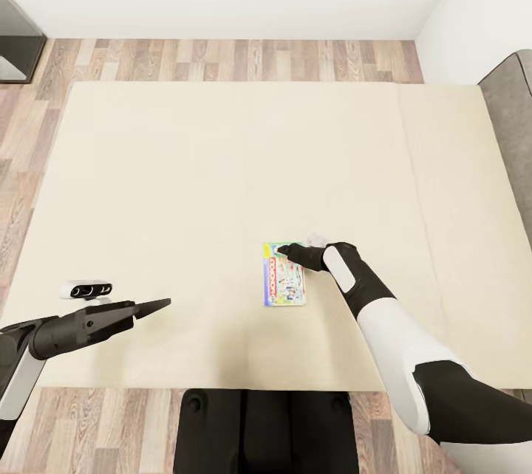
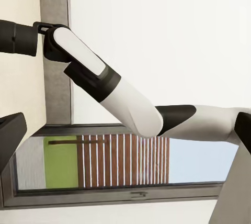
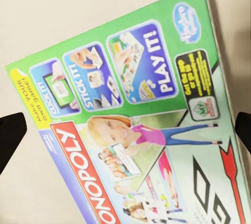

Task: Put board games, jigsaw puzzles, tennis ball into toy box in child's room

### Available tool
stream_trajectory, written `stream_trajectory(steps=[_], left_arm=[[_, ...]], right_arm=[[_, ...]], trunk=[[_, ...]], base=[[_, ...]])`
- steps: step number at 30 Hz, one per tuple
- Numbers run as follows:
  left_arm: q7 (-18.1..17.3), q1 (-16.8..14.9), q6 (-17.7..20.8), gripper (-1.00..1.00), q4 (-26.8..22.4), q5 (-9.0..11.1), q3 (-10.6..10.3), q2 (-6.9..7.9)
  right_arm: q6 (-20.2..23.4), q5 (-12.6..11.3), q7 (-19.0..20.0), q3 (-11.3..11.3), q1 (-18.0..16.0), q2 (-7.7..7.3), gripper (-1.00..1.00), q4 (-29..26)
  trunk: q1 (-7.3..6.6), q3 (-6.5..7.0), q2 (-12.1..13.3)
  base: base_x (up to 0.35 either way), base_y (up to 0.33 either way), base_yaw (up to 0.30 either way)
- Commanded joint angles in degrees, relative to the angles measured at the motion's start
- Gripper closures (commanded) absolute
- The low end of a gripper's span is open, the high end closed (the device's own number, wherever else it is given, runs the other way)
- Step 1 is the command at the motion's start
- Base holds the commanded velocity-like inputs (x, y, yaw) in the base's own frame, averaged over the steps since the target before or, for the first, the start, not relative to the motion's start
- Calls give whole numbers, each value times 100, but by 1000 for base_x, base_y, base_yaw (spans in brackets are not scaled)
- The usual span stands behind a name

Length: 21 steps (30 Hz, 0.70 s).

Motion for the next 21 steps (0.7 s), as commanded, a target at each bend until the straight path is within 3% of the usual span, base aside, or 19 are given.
stream_trajectory(steps=[1,21], left_arm=[[-20,-1,61,-100,-1,-1,-1,2],[-20,-1,61,-100,-1,-2,-2,2]], right_arm=[[19,-28,-22,12,-1,-2,-100,-6],[33,-28,-25,6,-1,2,-100,-6]], trunk=[[3,-6,-9],[3,-6,-9]], base=[[0,36,0],[0,75,0]])
